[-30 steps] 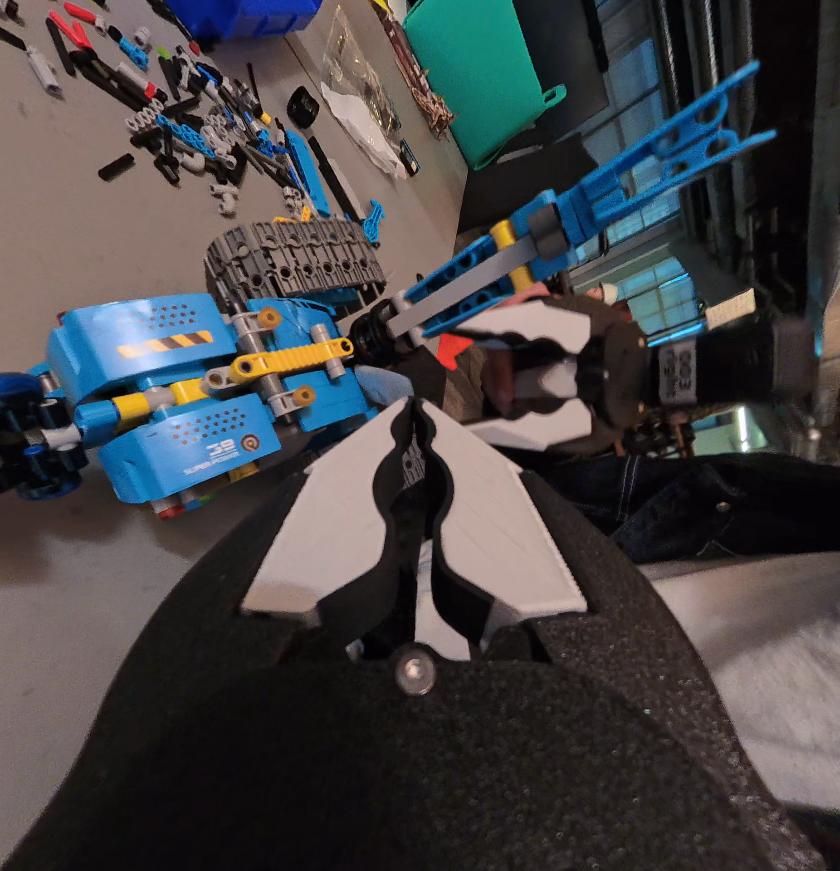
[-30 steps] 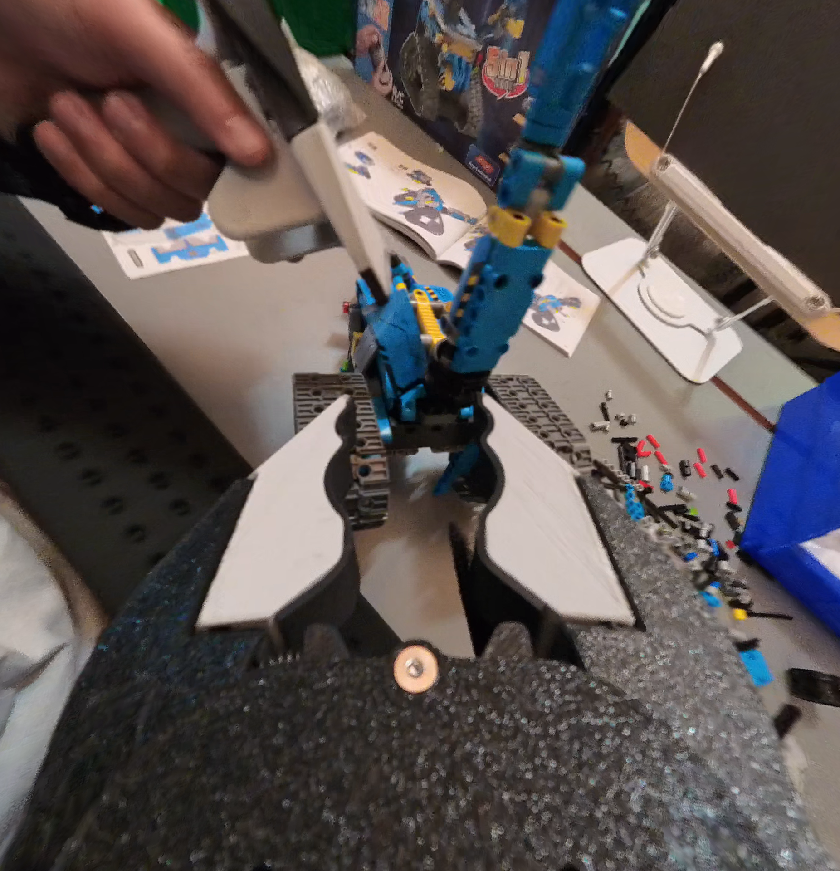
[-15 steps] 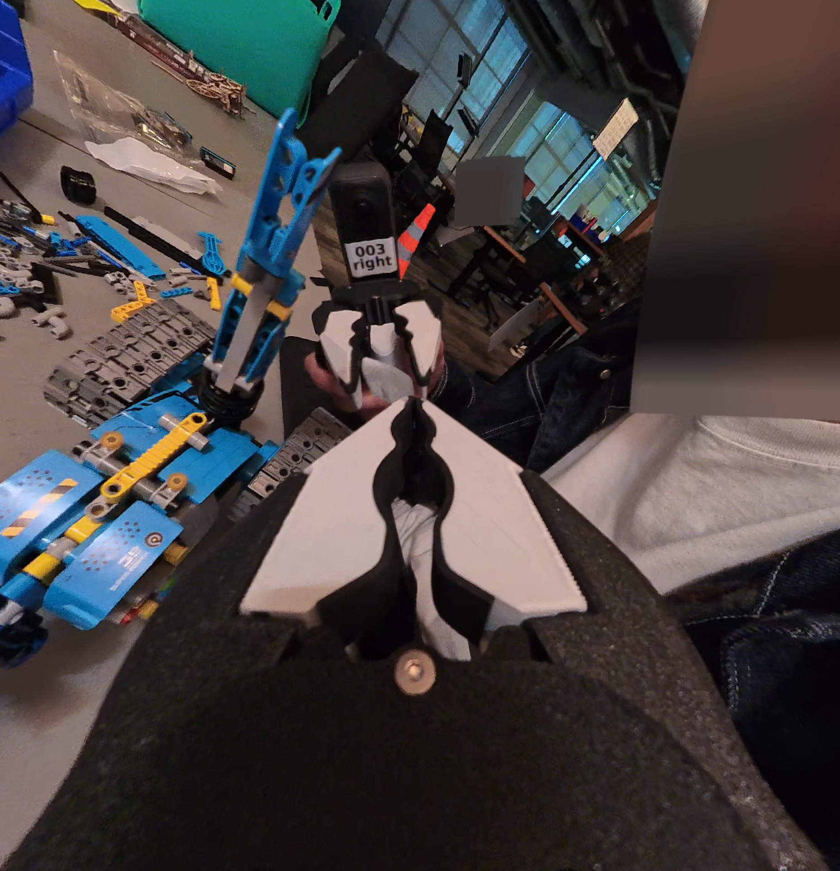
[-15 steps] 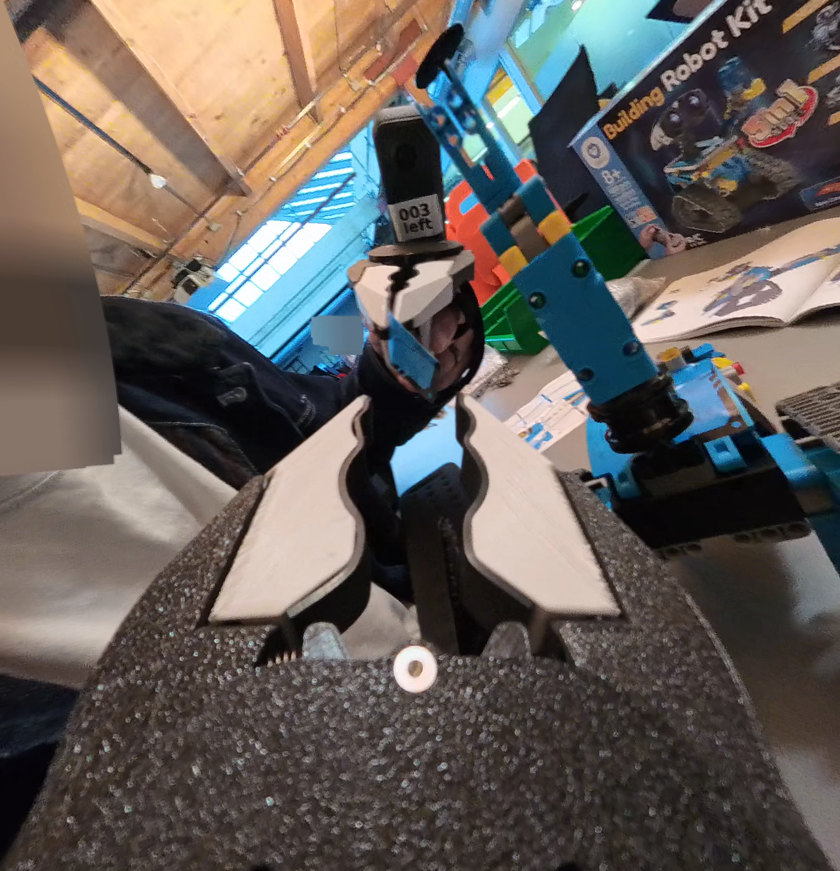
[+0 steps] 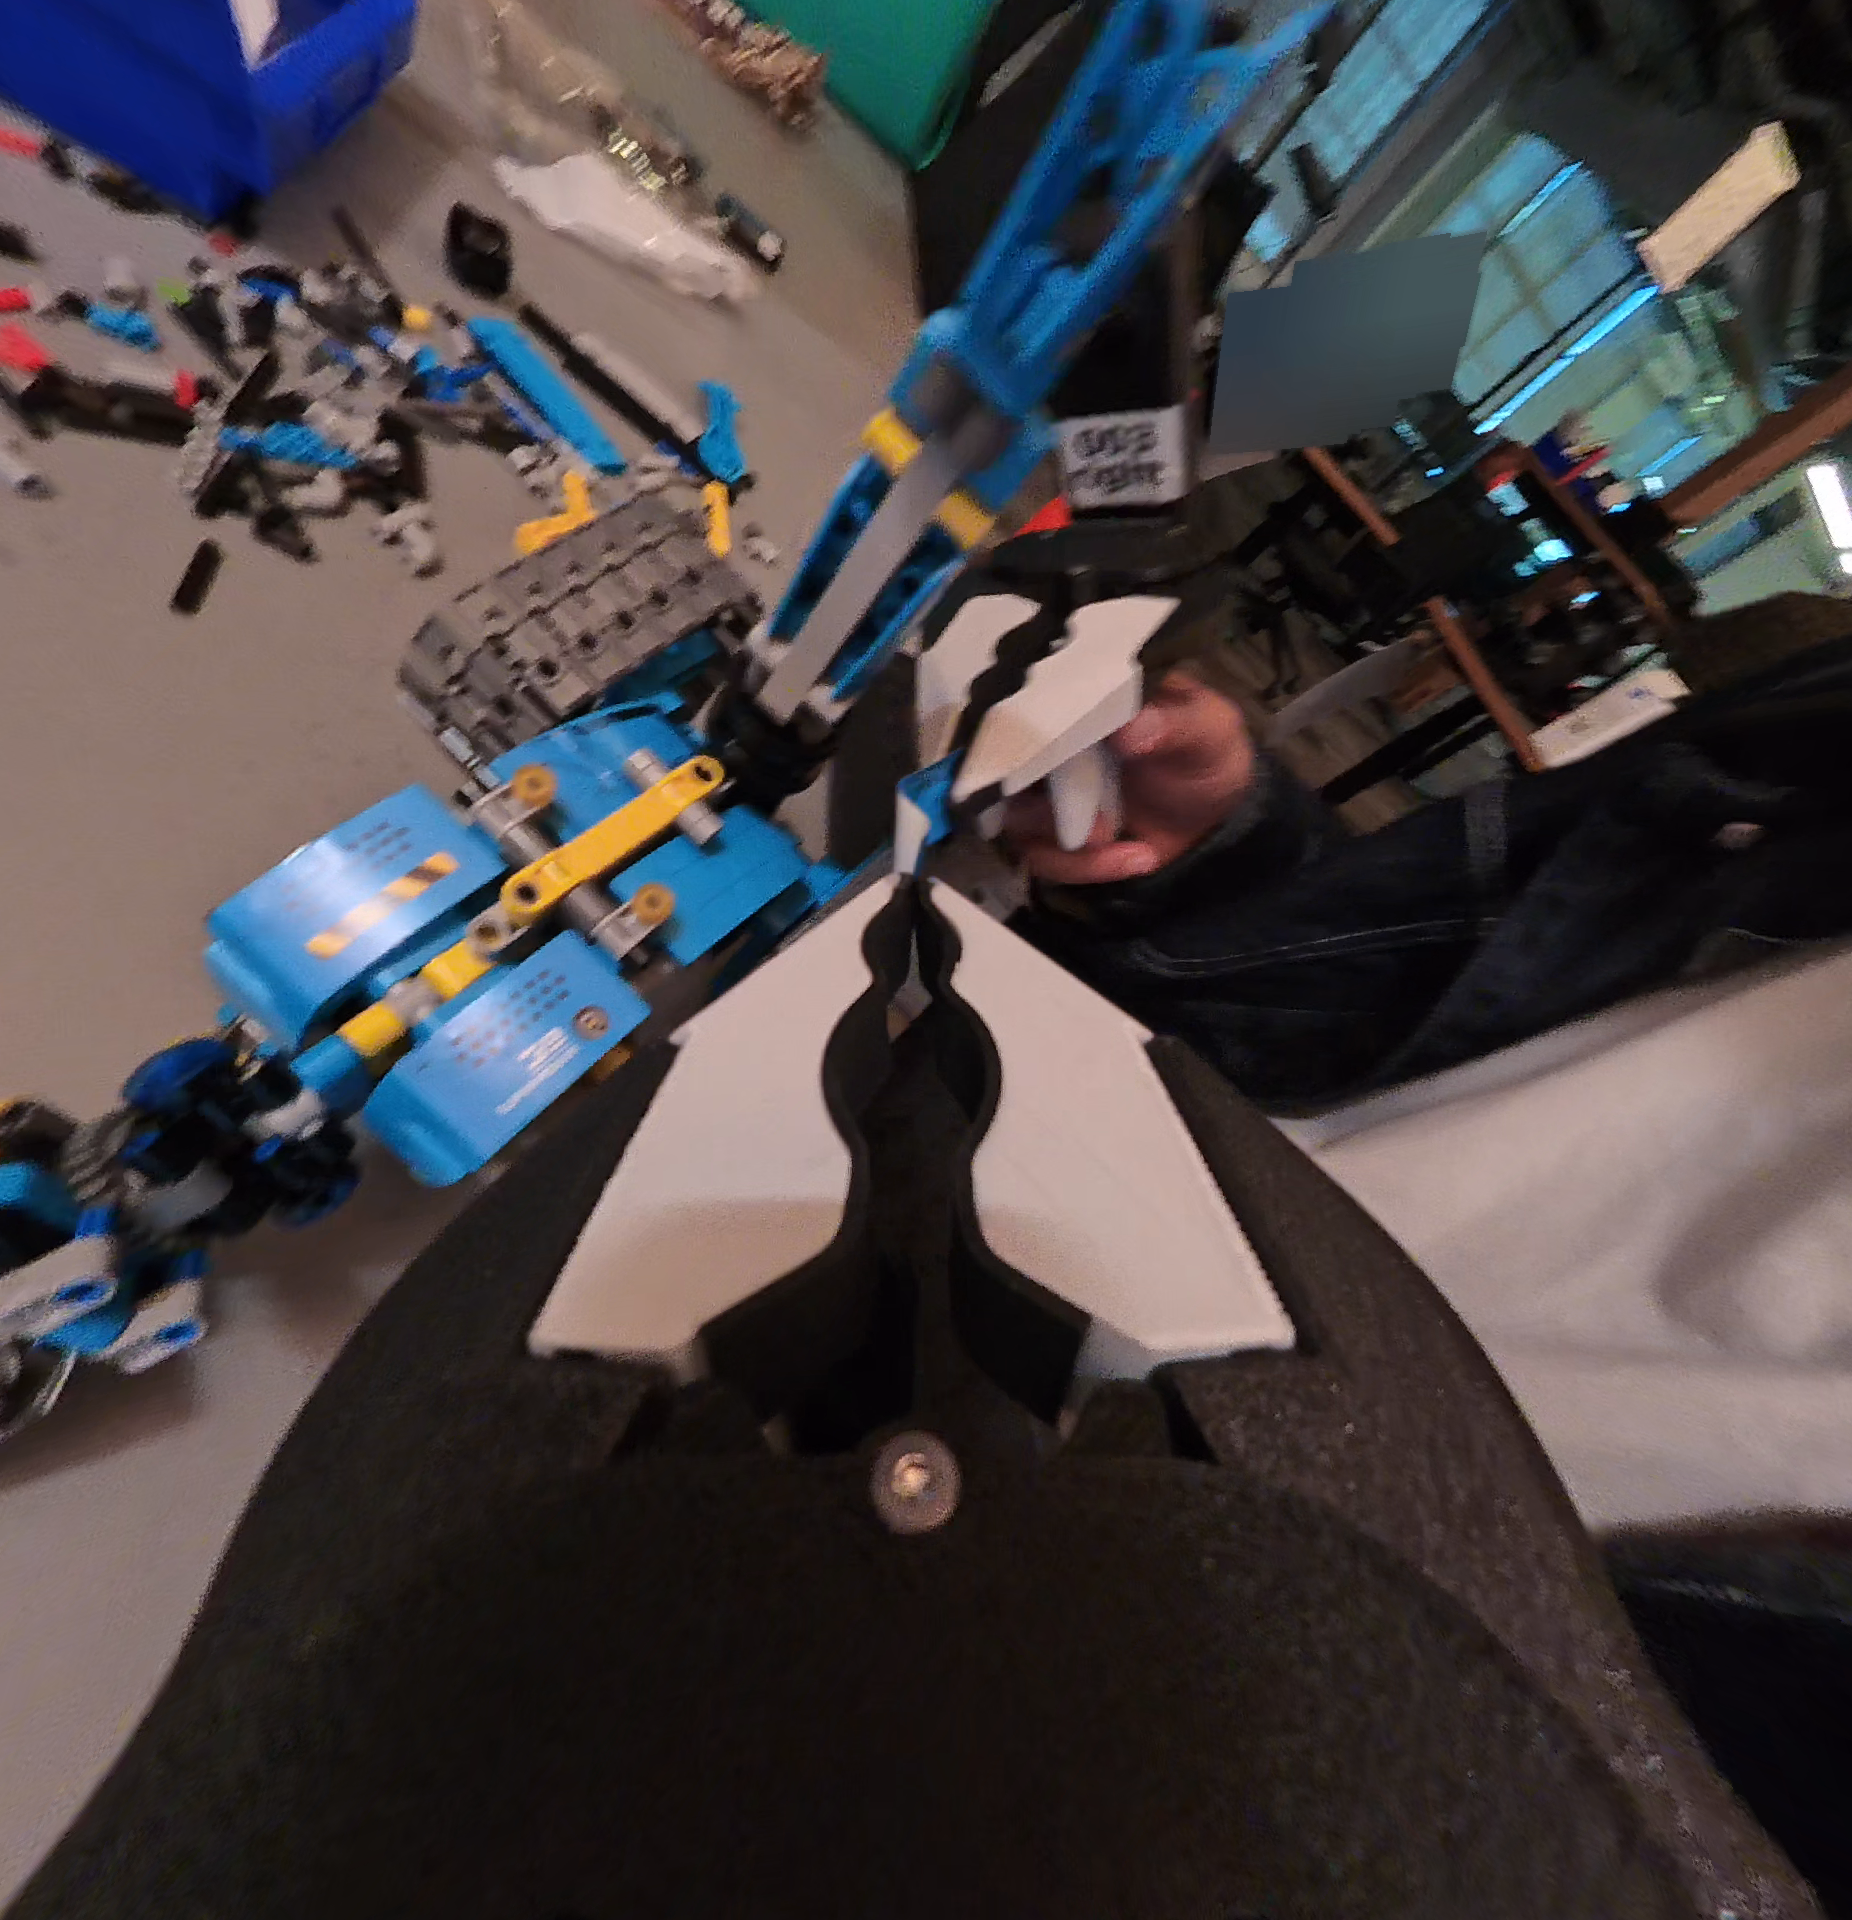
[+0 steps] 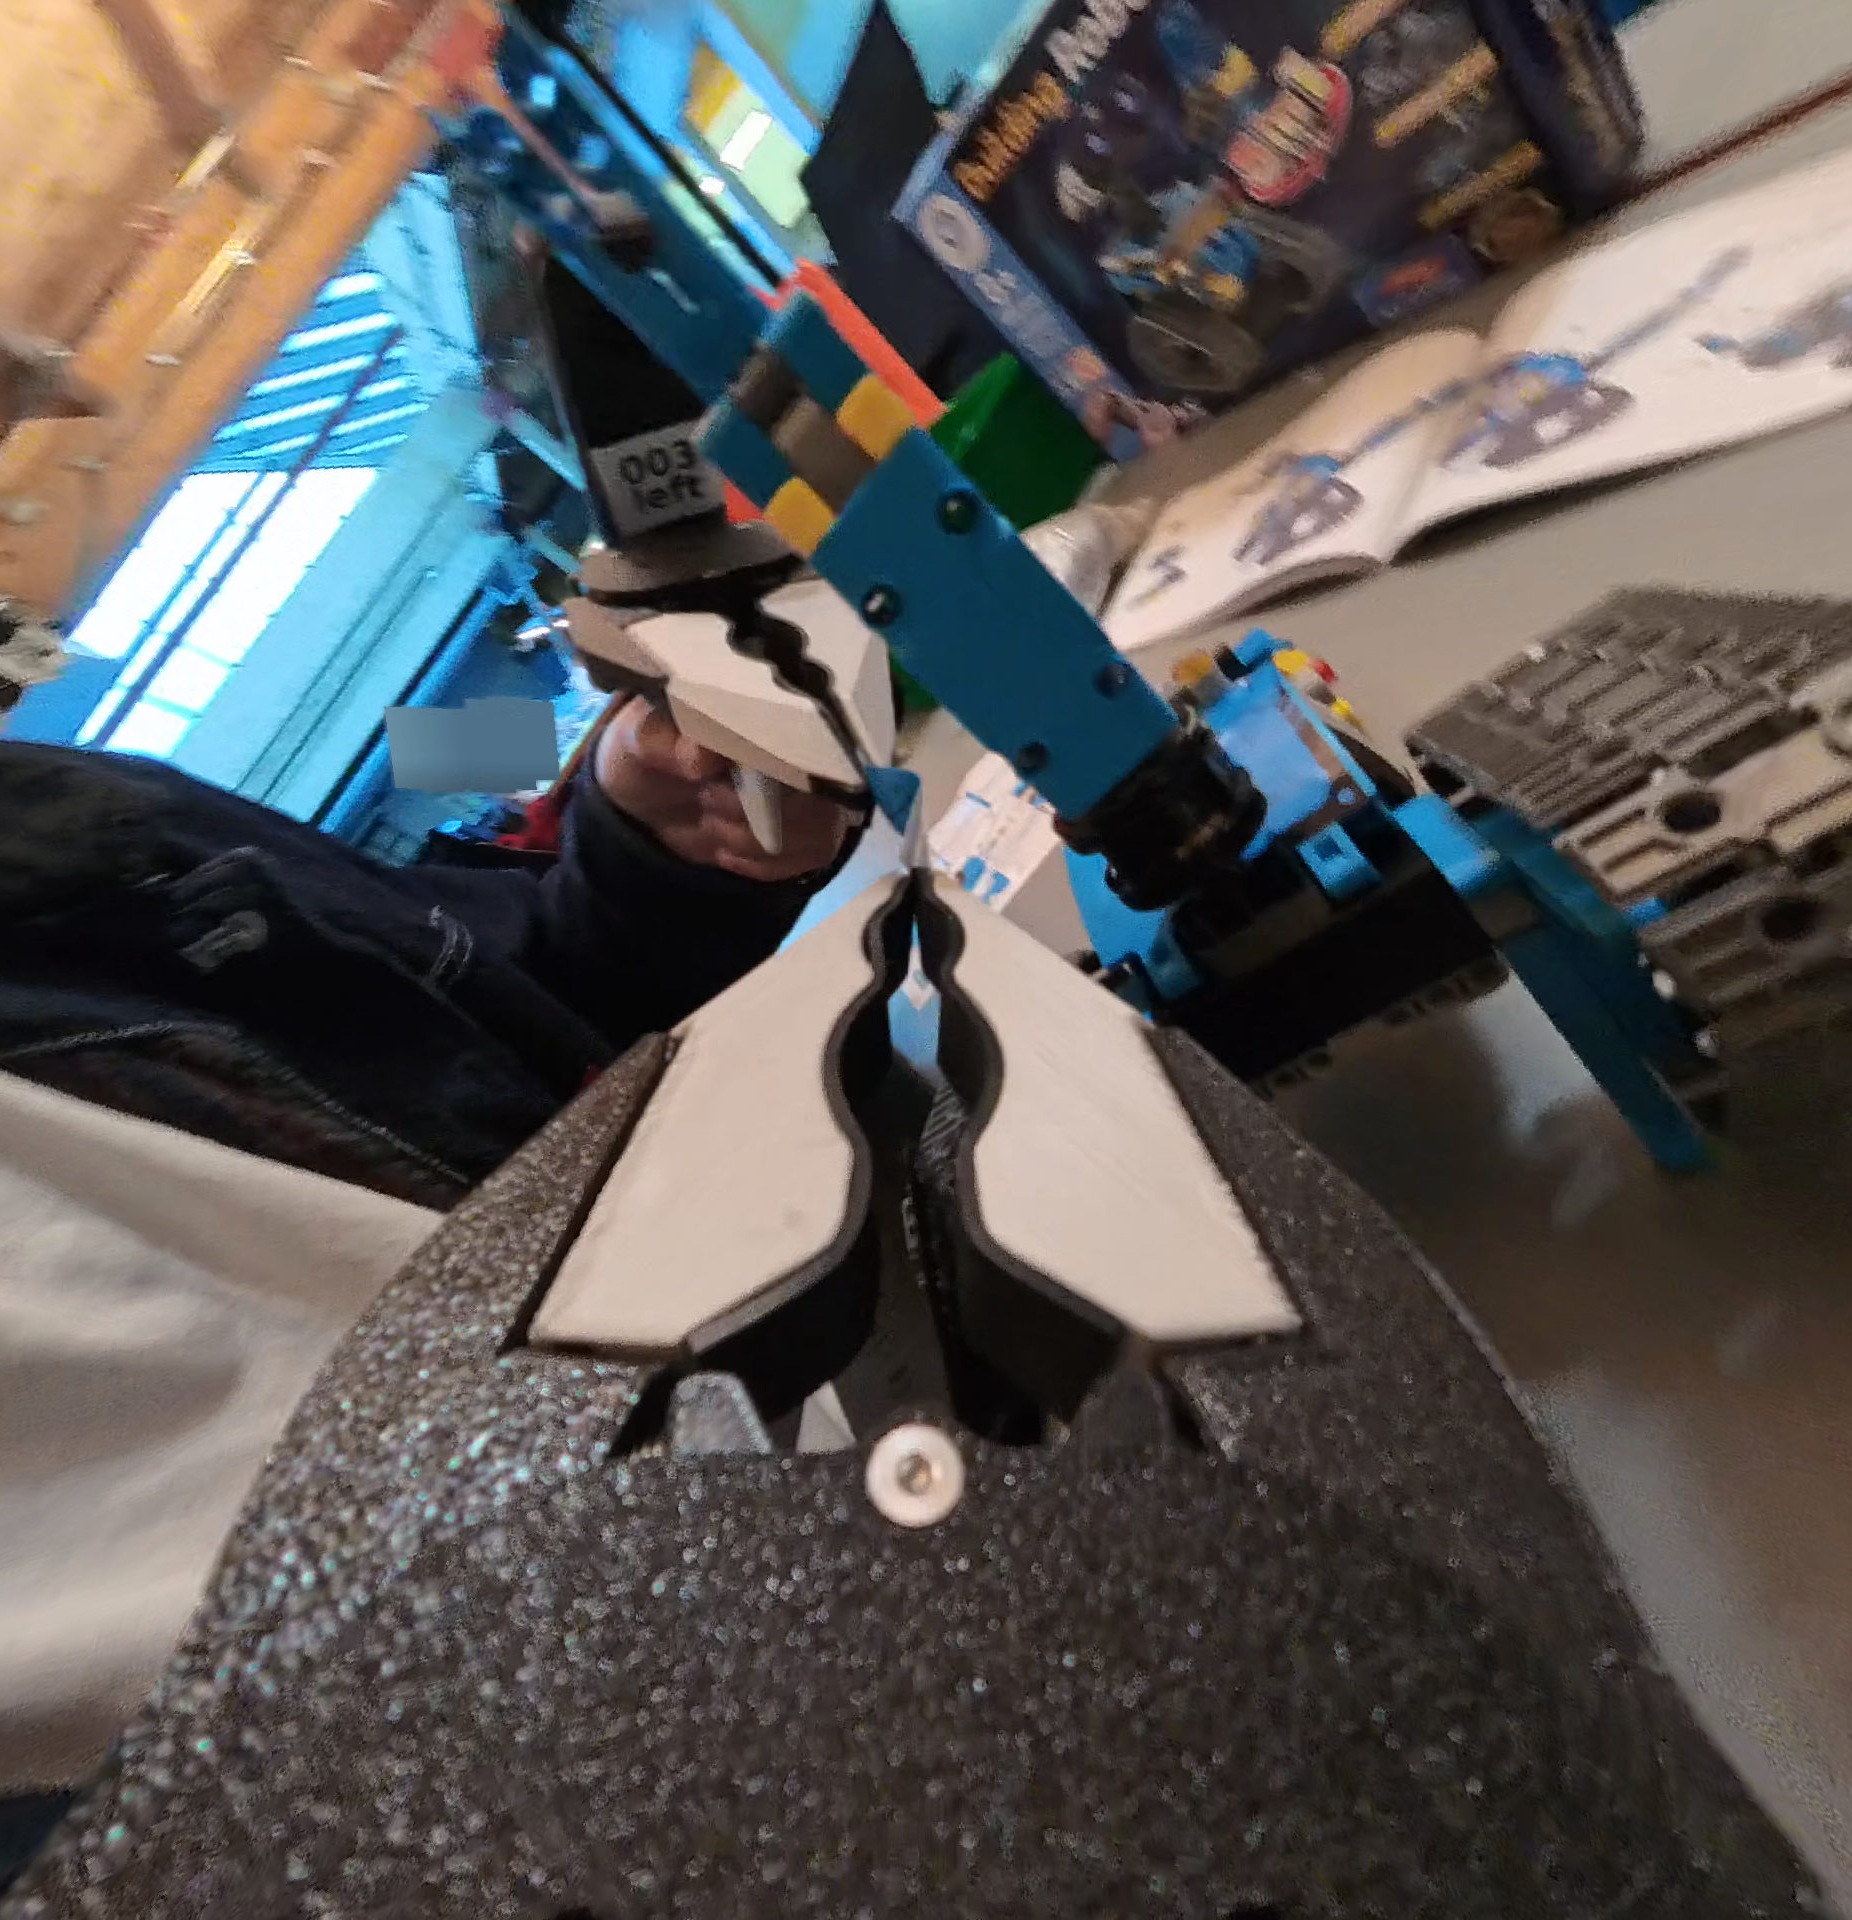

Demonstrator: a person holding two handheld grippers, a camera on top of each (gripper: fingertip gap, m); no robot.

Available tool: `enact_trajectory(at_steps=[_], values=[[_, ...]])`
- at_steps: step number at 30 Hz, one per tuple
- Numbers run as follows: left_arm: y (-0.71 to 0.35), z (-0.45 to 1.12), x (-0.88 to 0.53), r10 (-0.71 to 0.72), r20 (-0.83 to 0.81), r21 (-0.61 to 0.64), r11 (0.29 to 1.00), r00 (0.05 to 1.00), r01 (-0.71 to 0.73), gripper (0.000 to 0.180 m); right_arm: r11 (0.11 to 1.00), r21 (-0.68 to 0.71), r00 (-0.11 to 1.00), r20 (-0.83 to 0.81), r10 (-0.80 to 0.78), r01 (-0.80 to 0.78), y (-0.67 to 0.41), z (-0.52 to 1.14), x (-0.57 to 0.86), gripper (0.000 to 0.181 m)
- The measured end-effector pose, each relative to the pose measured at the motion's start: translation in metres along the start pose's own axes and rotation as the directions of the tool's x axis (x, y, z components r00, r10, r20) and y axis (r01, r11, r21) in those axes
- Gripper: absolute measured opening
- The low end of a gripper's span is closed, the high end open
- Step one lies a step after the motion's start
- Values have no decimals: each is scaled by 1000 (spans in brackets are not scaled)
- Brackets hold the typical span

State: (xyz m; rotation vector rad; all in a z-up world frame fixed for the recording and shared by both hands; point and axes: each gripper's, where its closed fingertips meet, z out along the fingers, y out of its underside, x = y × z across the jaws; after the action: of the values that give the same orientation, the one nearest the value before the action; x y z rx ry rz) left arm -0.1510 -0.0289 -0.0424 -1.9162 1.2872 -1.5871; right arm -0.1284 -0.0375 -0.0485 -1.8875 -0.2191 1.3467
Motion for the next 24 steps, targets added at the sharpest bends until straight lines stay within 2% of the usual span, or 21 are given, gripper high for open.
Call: enact_trajectory(at_steps=[4, 6, 10, 24], values=[[10, 8, -13, -102, 33, -25, 994, 994, 103, 0, 996, -54, 961, -271, 51, -68, 7, 0, 18, 0], [11, 10, -14, -144, 22, -31, 989, 989, 144, 0, 985, -42, 934, -328, 144, -167, 7, 2, 18, 0], [9, 5, -18, -244, -11, -36, 969, 970, 243, 0, 924, -68, 885, -322, 338, -377, 14, 13, 11, 0], [8, 12, -29, -370, 42, -110, 922, 928, 372, 0, 807, -29, 761, -356, 543, -590, 9, 16, 23, 0]])
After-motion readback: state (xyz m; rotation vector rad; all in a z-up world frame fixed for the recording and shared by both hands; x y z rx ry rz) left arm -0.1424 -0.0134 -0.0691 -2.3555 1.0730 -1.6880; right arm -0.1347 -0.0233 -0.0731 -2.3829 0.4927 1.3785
